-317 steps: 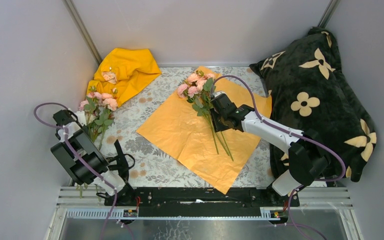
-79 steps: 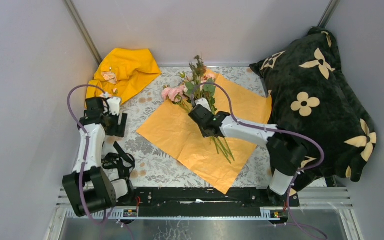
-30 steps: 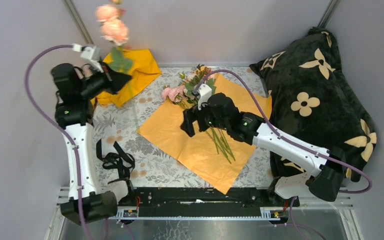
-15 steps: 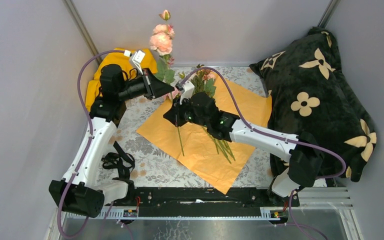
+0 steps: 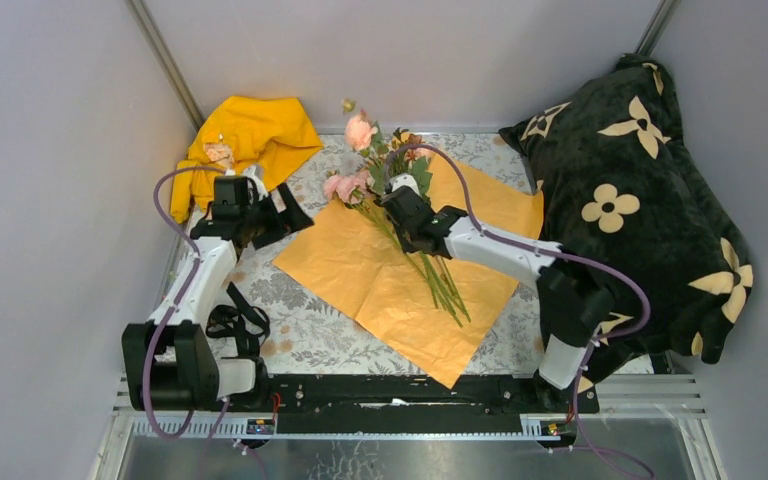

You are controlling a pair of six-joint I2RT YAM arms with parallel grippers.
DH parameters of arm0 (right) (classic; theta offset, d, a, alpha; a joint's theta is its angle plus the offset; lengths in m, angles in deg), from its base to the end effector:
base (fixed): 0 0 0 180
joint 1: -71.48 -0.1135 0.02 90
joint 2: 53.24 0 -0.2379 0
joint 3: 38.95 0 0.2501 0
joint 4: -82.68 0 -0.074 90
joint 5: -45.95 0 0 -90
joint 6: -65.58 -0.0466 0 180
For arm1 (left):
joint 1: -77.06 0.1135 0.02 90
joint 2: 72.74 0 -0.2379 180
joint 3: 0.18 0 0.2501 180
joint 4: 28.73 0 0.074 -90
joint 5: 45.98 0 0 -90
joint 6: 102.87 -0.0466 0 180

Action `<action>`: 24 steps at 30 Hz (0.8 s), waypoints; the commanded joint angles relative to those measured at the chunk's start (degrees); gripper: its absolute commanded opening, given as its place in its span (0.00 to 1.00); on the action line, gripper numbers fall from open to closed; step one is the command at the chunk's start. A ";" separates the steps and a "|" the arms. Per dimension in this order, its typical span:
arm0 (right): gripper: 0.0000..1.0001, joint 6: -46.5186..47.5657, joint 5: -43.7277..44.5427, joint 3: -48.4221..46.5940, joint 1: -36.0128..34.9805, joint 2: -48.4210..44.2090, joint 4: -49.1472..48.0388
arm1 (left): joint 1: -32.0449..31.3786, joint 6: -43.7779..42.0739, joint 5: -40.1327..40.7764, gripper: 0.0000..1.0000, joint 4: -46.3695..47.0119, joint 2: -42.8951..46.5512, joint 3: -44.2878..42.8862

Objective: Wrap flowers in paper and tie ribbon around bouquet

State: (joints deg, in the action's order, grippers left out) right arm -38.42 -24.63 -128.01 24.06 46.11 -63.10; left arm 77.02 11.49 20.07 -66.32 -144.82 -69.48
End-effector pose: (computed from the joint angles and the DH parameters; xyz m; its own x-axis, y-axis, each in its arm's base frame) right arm 0.2745 0.2758 0.2209 -0.5894 -0.3042 -0.7483 -0.4034 0.9135 -0.0536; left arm 0.2854 -0.0191 0.2522 -0.7179 -0.3765 -0.5856 0.0152 0.8325 -0.5538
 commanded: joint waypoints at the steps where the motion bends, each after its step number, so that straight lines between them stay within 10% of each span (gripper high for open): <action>1: 0.02 2.65 5.70 -1.19 1.43 4.81 2.85 | 2.05 4.02 12.10 0.99 2.16 -0.38 6.23; 10: 0.57 1.44 6.52 -5.97 3.36 10.48 6.77 | 2.05 10.34 16.38 0.99 8.77 -4.93 16.43; 24: 0.74 -4.55 0.21 12.64 17.06 -13.84 7.98 | 2.06 10.53 14.01 0.99 13.21 -20.78 16.24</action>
State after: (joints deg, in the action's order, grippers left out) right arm -39.23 -23.82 -121.15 32.17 35.03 -56.48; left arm 79.03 21.56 36.57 -53.73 -158.39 -55.34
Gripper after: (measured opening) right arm 0.742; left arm 0.986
